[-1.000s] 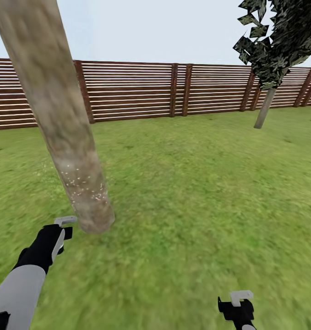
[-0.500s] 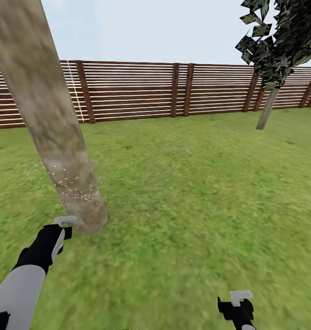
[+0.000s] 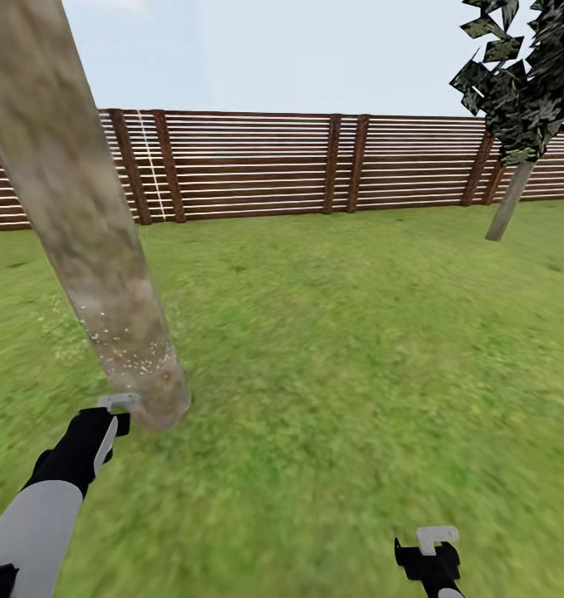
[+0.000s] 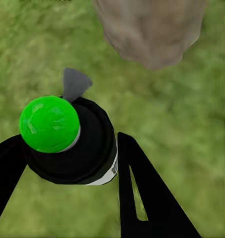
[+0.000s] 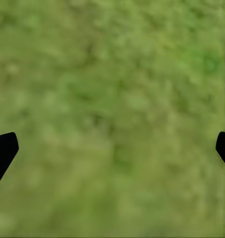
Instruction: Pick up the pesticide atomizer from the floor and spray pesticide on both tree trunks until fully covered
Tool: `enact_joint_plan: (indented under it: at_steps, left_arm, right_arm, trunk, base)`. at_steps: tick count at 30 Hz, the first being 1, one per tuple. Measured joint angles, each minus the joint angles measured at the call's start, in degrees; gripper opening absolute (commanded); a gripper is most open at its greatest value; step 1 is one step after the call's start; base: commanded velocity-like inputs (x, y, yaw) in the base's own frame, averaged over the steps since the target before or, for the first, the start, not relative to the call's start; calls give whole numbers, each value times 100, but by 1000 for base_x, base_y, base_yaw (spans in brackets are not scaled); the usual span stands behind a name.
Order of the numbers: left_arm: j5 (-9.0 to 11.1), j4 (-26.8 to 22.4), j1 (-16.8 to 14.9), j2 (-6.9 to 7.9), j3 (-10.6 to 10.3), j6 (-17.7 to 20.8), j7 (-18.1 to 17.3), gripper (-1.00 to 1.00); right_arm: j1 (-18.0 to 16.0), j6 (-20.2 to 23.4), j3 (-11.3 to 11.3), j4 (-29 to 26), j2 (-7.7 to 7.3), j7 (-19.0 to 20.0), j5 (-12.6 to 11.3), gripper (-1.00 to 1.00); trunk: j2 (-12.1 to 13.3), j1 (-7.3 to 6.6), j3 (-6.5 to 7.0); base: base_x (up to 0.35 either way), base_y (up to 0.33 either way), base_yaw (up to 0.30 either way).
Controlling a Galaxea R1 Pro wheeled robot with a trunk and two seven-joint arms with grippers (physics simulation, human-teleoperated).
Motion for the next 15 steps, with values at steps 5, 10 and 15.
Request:
enact_joint_plan:
  at_steps: [5,10,15]
  left_arm:
    - [17,-2,2,-7,-7,-4,5,-100]
    - [11,0,2,-8,-1,-5,8,-100]
    - [51,30,89,-8,5,-17,26,-100]
  right_arm:
    - [-1,0,0,2,1,1,0,100]
    - [-1,0,0,2,1,1,2,100]
    - [0,0,0,-5,0,1,-1,100]
  trunk:
    - [0,0,0]
    - [0,0,0]
    - [0,4,-1]
  base:
    - [72,-269,260]
    - [158,-254,275]
    - [-66,-224,136]
